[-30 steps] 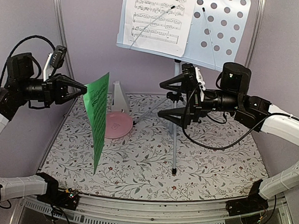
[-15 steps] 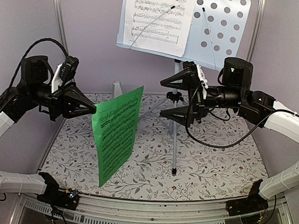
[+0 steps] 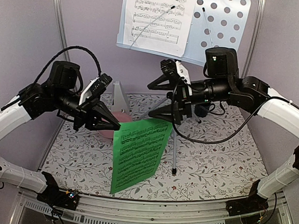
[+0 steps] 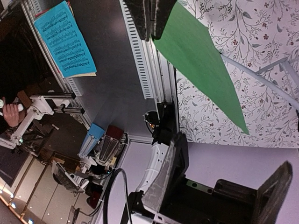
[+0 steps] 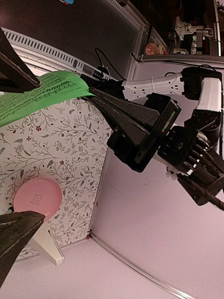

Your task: Set up the instrument practice props

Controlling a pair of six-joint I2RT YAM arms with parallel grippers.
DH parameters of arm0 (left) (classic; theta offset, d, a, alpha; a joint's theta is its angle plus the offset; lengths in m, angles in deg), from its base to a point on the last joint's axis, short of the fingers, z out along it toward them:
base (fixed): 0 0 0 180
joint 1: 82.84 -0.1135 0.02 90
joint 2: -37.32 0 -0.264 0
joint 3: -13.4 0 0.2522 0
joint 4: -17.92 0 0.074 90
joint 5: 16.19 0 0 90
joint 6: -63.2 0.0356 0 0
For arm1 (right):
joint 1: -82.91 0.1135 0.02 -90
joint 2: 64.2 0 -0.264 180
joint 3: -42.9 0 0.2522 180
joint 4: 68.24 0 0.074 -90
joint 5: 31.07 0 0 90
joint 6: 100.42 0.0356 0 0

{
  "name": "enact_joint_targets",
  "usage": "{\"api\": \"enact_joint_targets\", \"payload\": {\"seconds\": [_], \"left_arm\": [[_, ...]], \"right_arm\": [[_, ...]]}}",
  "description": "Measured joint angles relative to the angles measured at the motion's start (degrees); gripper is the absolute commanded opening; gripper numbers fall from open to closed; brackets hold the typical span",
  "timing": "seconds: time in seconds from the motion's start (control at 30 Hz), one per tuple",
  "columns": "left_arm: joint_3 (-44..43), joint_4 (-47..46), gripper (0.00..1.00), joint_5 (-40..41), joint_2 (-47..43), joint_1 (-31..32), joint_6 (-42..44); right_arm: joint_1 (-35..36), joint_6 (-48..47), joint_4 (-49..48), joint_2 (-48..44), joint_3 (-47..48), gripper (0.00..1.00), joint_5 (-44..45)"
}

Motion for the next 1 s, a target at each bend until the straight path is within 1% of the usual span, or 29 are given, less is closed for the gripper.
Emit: {"api": "enact_joint_targets", "payload": {"seconds": [0.17, 0.3, 0.47, 0.5, 0.53, 0.6, 0.63, 0.7, 0.77, 0.8, 0.87, 0.9, 0.93, 0.97, 1.0], "left_arm": [[-1.9, 2.3, 0.00, 3.7, 2.7, 3.7, 3.1], [-3.1, 3.4, 0.00, 6.2, 4.3, 5.6, 5.0], [-4.0, 4.3, 0.00, 9.0, 5.6, 6.7, 6.7], [-4.0, 4.4, 0.00, 9.7, 5.6, 6.8, 7.0], [-4.0, 4.4, 0.00, 10.4, 5.6, 6.8, 7.2], [-4.1, 4.3, 0.00, 11.8, 5.5, 6.9, 7.6], [-4.1, 4.2, 0.00, 12.5, 5.5, 6.9, 7.8], [-4.1, 3.9, 0.00, 14.0, 5.4, 6.9, 8.1], [-4.1, 3.2, 0.00, 15.6, 5.0, 6.9, 8.3], [-4.0, 2.7, 0.00, 16.4, 4.8, 6.9, 8.4], [-4.0, 1.7, 0.00, 17.8, 4.4, 6.9, 8.4], [-4.0, 1.1, 0.02, 18.8, 4.0, 6.9, 8.5], [-3.8, 0.5, 0.12, 19.4, 3.7, 7.0, 8.4], [-3.7, 0.1, 0.27, 19.9, 3.5, 6.9, 8.5], [-3.2, -1.1, 0.43, 20.9, 3.0, 7.0, 8.5]], "right_arm": [[2.4, -1.0, 7.7, 4.5, 3.0, 0.84, 1.0], [3.0, -1.1, 12.8, 7.2, 4.9, 0.77, 1.0], [3.6, -1.0, 16.2, 8.7, 7.1, 0.65, 1.0], [3.8, -0.9, 16.7, 9.0, 7.6, 0.59, 1.0], [4.1, -0.9, 17.4, 9.5, 8.2, 0.51, 1.0], [4.5, -1.1, 17.9, 10.1, 8.8, 0.28, 1.0], [4.7, -0.8, 18.5, 10.5, 9.0, 0.21, 1.1], [5.0, -0.6, 19.2, 11.1, 9.2, 0.20, 1.4], [5.1, 0.0, 20.0, 11.6, 9.4, 0.08, 1.5], [5.1, 0.2, 20.3, 11.8, 9.4, 0.00, 1.6], [5.2, 0.8, 21.0, 12.1, 9.6, 0.00, 1.9], [5.3, 0.9, 21.1, 12.2, 9.9, 0.00, 2.0], [5.3, 1.1, 21.2, 12.3, 10.3, 0.00, 2.4], [5.3, 1.3, 21.2, 12.3, 10.5, 0.00, 2.6], [5.3, 1.6, 21.1, 12.3, 10.7, 0.00, 3.0]]}}
